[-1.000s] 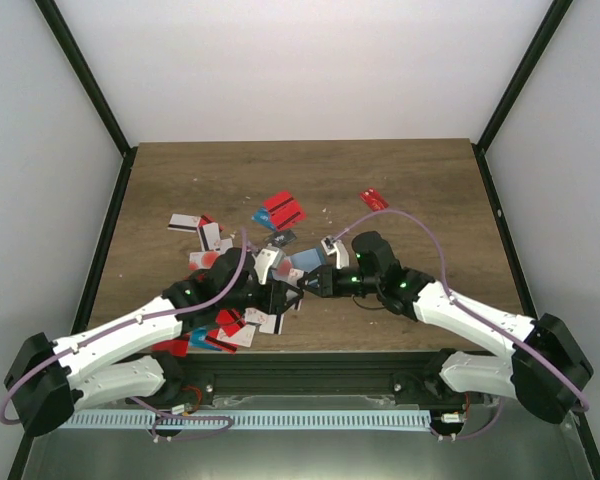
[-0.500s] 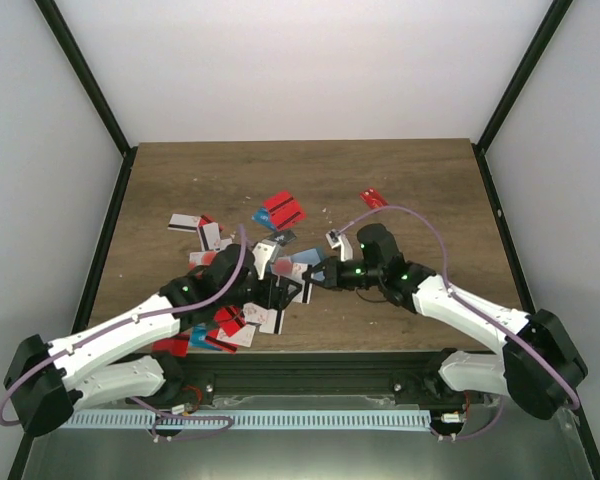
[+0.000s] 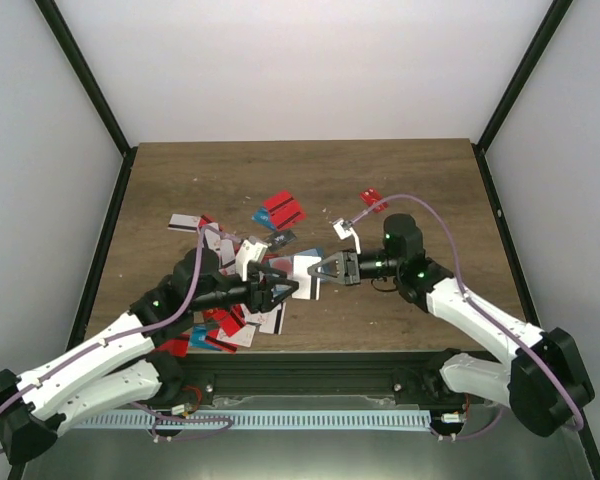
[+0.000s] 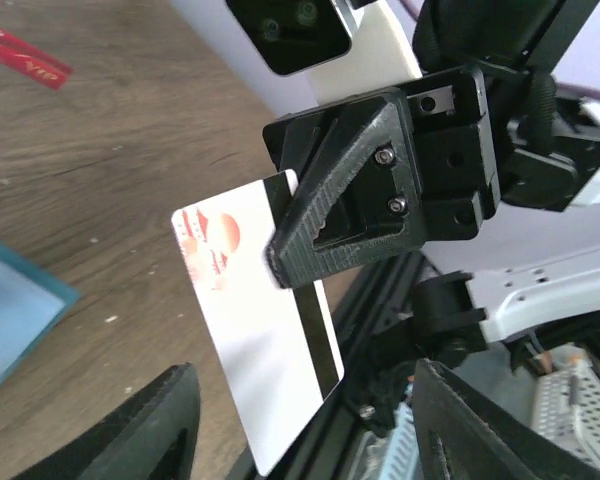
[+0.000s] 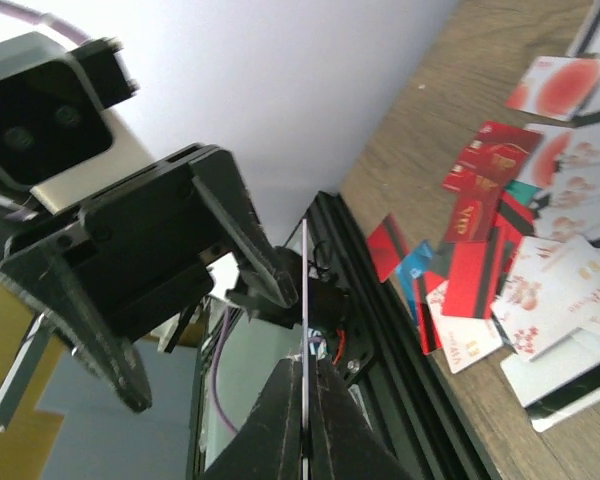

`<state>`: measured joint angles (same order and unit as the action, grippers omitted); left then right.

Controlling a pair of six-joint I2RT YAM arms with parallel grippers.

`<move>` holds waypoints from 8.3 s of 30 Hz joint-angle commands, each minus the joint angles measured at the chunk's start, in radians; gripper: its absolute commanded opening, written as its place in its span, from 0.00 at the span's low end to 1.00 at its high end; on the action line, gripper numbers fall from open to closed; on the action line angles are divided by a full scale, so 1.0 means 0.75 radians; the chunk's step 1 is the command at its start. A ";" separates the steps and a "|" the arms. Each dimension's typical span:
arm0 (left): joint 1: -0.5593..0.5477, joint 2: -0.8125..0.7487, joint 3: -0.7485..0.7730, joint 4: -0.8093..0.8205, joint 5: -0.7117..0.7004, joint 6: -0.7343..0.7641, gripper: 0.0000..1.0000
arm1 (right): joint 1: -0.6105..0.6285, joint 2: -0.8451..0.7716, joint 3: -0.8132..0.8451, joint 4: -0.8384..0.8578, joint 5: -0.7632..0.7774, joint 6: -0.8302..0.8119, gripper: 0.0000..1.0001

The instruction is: Put the credit cards into the card holder

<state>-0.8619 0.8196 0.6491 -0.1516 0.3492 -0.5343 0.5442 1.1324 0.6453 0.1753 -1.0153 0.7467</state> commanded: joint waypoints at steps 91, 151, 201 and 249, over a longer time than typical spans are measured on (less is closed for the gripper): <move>0.524 1.225 0.231 0.038 0.520 -0.061 0.04 | -0.086 0.857 0.355 -0.375 0.619 -0.437 0.44; 0.565 1.445 0.390 0.133 0.581 -0.101 0.04 | -0.062 0.829 0.223 -0.387 0.644 -0.455 0.36; 0.499 1.508 0.413 0.071 0.530 -0.029 0.04 | -0.036 0.799 0.366 -0.586 1.010 -0.500 0.13; 0.441 1.370 0.522 -0.249 0.256 0.052 0.60 | -0.012 0.782 0.243 -0.527 0.950 -0.463 0.01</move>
<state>-0.5312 1.8790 1.0298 -0.2176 0.6430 -0.5362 0.5232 1.7157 0.8539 -0.1894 -0.3058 0.3943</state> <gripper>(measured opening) 0.565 0.013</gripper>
